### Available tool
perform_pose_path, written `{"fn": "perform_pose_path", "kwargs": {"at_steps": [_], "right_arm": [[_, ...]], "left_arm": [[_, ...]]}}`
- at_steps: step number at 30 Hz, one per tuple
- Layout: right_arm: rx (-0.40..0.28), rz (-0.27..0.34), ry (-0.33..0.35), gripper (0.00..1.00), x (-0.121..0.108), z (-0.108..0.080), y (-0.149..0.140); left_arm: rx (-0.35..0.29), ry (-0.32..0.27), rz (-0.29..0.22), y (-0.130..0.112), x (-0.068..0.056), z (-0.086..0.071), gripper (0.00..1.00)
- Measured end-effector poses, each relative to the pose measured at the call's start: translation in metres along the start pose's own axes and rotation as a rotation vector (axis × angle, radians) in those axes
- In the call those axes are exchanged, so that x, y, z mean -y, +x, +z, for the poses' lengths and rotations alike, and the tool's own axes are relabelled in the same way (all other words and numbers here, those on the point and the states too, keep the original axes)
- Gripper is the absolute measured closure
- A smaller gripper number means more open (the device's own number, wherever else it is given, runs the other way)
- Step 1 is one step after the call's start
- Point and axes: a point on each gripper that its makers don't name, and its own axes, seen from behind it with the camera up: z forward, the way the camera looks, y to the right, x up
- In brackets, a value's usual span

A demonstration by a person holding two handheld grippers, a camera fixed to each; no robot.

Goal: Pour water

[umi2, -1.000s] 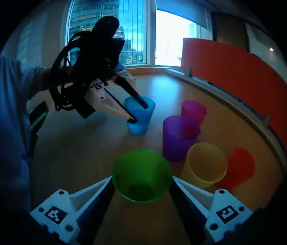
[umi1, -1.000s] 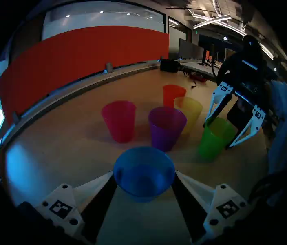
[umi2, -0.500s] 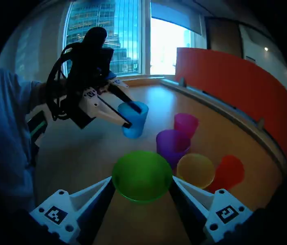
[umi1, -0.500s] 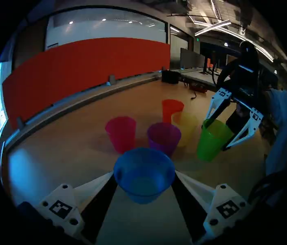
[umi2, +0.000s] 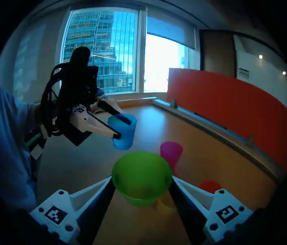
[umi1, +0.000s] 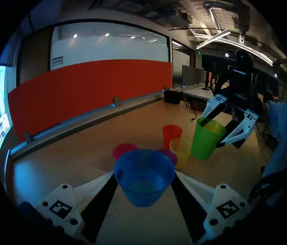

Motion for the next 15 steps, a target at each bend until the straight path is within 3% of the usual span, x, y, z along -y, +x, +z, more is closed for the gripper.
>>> {"fn": "perform_pose_path", "kwargs": {"at_steps": [15], "right_arm": [[-0.131, -0.007, -0.041, 0.09, -0.015, -0.009, 0.054]], "left_arm": [[-0.115, 0.017, -0.008, 0.049, 0.007, -0.021, 0.13]]}}
